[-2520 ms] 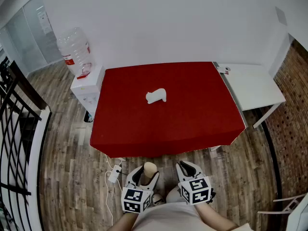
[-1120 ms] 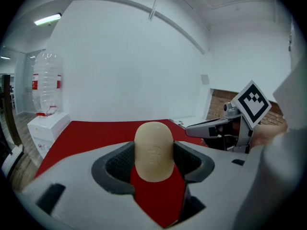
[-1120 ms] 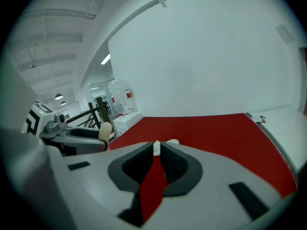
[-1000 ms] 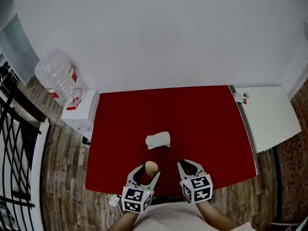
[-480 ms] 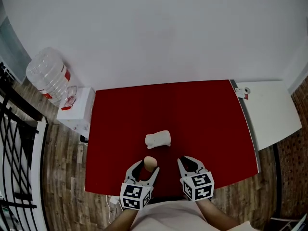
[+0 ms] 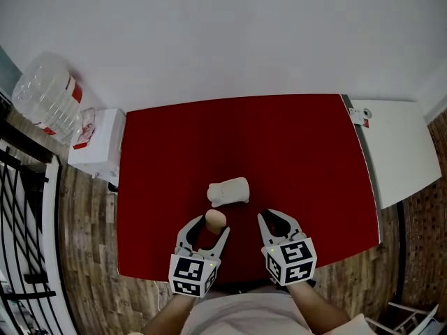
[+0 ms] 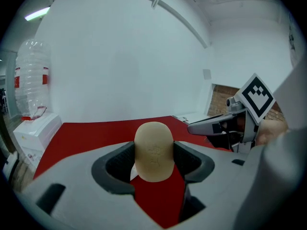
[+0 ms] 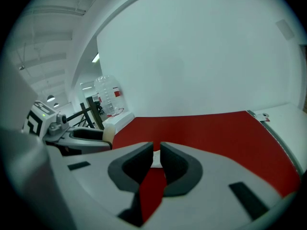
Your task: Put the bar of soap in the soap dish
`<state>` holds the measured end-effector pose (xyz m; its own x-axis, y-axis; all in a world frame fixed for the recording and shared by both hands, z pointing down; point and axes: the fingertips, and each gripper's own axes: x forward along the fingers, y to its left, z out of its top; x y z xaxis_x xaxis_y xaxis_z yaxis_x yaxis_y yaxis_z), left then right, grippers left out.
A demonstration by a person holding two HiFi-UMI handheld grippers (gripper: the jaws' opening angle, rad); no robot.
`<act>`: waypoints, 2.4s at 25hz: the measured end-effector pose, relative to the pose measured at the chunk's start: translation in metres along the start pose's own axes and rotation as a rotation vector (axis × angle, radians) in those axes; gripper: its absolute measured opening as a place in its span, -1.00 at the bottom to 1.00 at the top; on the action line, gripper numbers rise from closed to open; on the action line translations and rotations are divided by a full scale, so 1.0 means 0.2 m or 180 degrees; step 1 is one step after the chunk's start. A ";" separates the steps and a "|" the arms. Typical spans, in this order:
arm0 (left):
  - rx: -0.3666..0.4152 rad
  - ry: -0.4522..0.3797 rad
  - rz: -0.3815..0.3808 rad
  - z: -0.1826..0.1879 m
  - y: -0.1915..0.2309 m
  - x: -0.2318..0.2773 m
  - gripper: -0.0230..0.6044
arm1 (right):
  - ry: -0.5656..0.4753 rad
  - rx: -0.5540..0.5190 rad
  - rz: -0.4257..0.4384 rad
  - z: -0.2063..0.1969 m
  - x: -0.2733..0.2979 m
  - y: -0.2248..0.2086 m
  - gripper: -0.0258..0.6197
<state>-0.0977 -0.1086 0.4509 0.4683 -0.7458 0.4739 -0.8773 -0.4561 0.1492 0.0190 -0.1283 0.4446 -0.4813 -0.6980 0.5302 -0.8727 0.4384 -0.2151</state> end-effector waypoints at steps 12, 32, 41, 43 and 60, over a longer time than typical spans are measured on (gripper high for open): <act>0.0058 0.0140 -0.0041 -0.09 0.18 0.28 -0.10 | 0.0149 0.0099 -0.0077 -0.10 0.26 -0.12 -0.78; 0.1671 0.0668 -0.1161 -0.15 0.20 0.57 -0.10 | 0.0212 0.0312 -0.0263 -0.23 0.38 -0.28 -0.78; 0.2374 0.0899 -0.1795 -0.18 0.17 0.66 -0.10 | 0.0197 0.0427 -0.0364 -0.27 0.35 -0.35 -0.78; 0.2399 0.0938 -0.1829 -0.19 0.16 0.68 -0.10 | 0.0207 0.0449 -0.0372 -0.29 0.34 -0.36 -0.78; 0.2449 0.1314 -0.2010 -0.48 0.16 0.87 -0.10 | 0.0261 0.0574 -0.0426 -0.40 0.37 -0.45 -0.78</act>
<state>-0.0542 -0.2066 0.6226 0.6155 -0.1127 0.7801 -0.1203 -0.9916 -0.0483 0.0681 -0.1737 0.5696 -0.3584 -0.6916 0.6271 -0.9324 0.2316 -0.2775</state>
